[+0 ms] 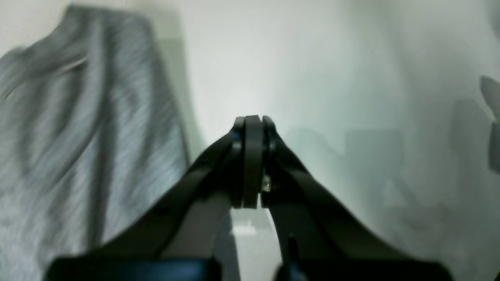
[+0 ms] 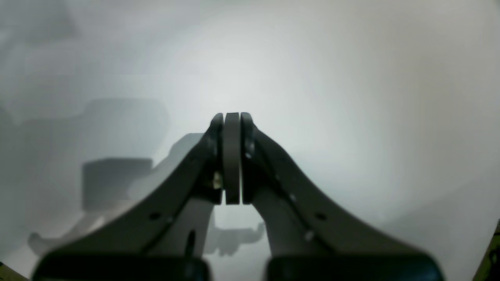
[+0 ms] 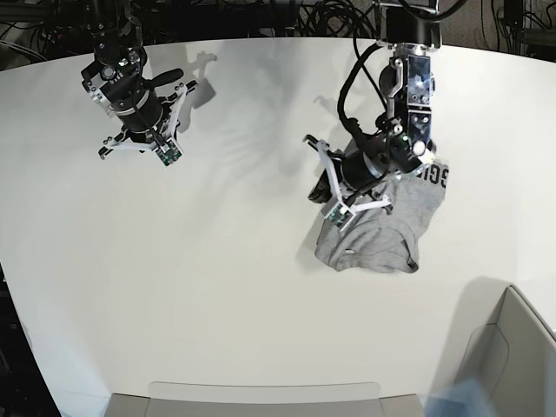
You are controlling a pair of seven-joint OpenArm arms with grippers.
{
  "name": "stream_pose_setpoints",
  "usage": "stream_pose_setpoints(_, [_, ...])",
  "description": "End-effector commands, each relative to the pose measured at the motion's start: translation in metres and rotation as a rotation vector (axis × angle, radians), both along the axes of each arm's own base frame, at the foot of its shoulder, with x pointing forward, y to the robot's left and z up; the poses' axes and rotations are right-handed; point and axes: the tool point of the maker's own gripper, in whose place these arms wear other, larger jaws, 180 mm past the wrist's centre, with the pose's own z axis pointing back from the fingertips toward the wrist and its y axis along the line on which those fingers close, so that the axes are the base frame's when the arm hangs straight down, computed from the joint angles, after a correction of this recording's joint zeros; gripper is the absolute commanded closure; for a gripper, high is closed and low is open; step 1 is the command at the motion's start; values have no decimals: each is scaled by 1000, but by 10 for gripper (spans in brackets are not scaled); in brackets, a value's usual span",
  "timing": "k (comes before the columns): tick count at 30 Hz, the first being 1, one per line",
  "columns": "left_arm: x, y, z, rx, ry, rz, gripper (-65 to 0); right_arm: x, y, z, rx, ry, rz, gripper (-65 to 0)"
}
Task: Fold the T-shirt properly
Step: 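Press the folded bundle flat with the left gripper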
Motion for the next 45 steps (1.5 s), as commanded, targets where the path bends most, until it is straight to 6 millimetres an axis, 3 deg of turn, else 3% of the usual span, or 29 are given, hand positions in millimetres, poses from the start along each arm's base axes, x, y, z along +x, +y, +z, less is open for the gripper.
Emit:
stream_pose_setpoints(1, [13,-1,10,-8,-35,-2,0,3,3,9,11,-35,12,0])
stream_pose_setpoints(6, [30,-1,-18,-52,25,13,0,-7,2,2,8,-8,11,0])
stream_pose_setpoints(10, [37,23,-43,-20,85,38,0,-13,3,-1,10,9,10,0])
stream_pose_setpoints(14, [49,57,-38,-19,72,124,0,-13,3,-1,11,9,10,0])
stream_pose_setpoints(20, [72,123,-26,-58,53,314,0,-12,3,-1,11,8,10,0])
stream_pose_setpoints(29, [77,162,-34,-35,65,363,0,-16,1,-1,8,11,5,0])
stream_pose_setpoints(31, [79,165,-27,-23,46,362,0,-16,-5,2,7,2,-14,0])
stream_pose_setpoints(34, [76,163,1,17,-39,340,0,-13,-5,7,13,-17,-16,0])
stream_pose_setpoints(40, [53,134,93,83,-324,267,0,8,3,34,100,-177,-3,0])
stream_pose_setpoints(42, [40,128,104,96,-363,255,0,18,10,46,137,-240,10,0])
stream_pose_setpoints(45, [15,128,97,105,-348,267,0,25,21,58,193,-303,19,0])
